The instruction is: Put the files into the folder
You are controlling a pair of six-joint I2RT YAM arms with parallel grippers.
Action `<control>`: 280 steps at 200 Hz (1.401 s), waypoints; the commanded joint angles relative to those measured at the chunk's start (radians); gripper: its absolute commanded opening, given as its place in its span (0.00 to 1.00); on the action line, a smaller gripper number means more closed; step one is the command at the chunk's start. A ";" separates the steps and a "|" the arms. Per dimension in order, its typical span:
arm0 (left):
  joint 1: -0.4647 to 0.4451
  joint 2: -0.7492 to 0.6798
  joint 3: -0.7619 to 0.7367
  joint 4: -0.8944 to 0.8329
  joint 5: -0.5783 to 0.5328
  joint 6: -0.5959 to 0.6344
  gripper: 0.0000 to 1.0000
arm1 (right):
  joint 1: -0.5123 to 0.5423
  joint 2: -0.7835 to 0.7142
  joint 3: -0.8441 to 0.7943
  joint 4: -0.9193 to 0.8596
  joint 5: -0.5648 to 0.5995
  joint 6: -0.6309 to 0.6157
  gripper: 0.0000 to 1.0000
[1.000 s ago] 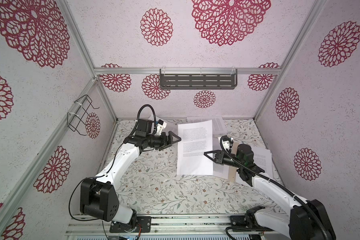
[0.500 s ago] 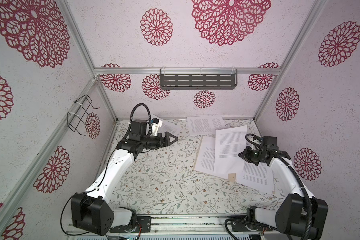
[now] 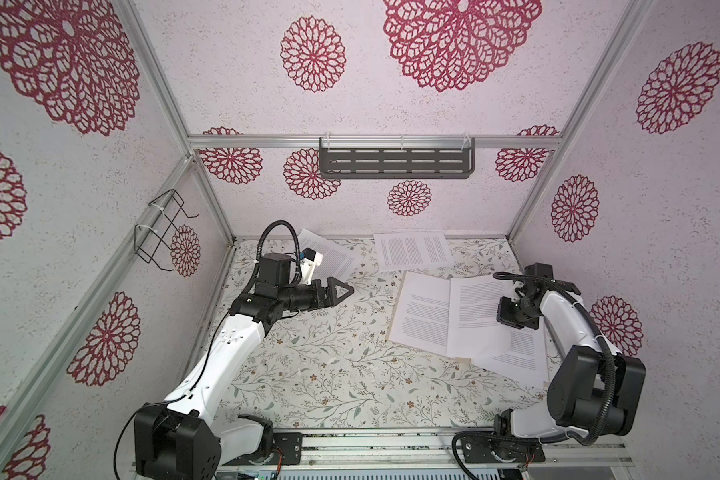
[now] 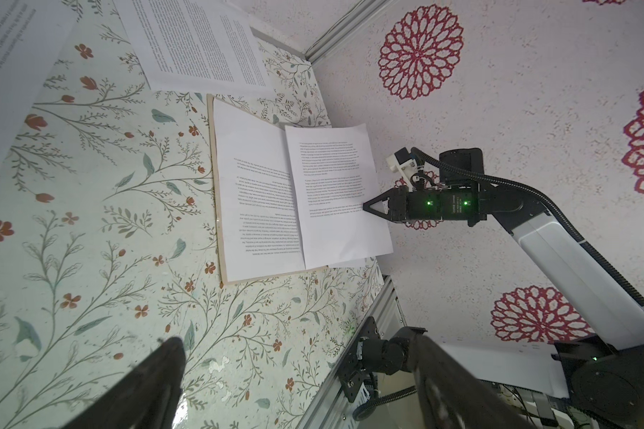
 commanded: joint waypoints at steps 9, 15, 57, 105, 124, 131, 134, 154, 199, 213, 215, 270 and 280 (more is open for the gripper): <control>0.005 -0.019 -0.007 0.043 0.018 0.002 0.97 | -0.053 0.017 0.043 -0.049 0.150 -0.056 0.00; 0.004 -0.022 -0.010 0.046 0.020 -0.002 0.97 | -0.068 0.020 0.043 -0.045 0.154 -0.051 0.00; -0.001 -0.031 -0.021 0.074 0.040 -0.022 0.97 | -0.125 0.054 0.035 -0.024 0.163 -0.024 0.00; -0.010 -0.040 -0.027 0.082 0.040 -0.026 0.97 | -0.161 0.085 0.035 -0.014 0.159 0.014 0.00; -0.012 -0.038 -0.027 0.084 0.049 -0.027 0.97 | -0.170 0.093 0.040 -0.005 0.166 0.020 0.00; -0.012 -0.039 -0.029 0.086 0.051 -0.026 0.97 | -0.171 0.098 0.042 -0.003 0.163 0.018 0.00; -0.013 -0.040 -0.029 0.088 0.052 -0.027 0.97 | -0.170 0.101 0.045 -0.004 0.163 0.018 0.00; -0.016 -0.039 -0.034 0.101 0.064 -0.035 0.97 | -0.171 0.123 0.059 -0.010 0.153 0.018 0.00; -0.020 -0.028 -0.038 0.112 0.074 -0.042 0.97 | -0.170 0.136 0.049 0.006 0.122 0.019 0.00; -0.021 -0.024 -0.038 0.112 0.074 -0.040 0.97 | -0.169 0.138 0.042 0.008 0.114 0.011 0.00; -0.020 -0.025 -0.038 0.111 0.074 -0.040 0.97 | -0.169 0.139 0.041 0.008 0.114 0.010 0.00; -0.019 -0.015 -0.038 0.111 0.075 -0.042 0.97 | -0.164 0.136 0.018 0.015 0.116 -0.020 0.00; -0.019 -0.015 -0.038 0.112 0.076 -0.043 0.97 | -0.162 0.138 0.019 0.016 0.112 -0.021 0.00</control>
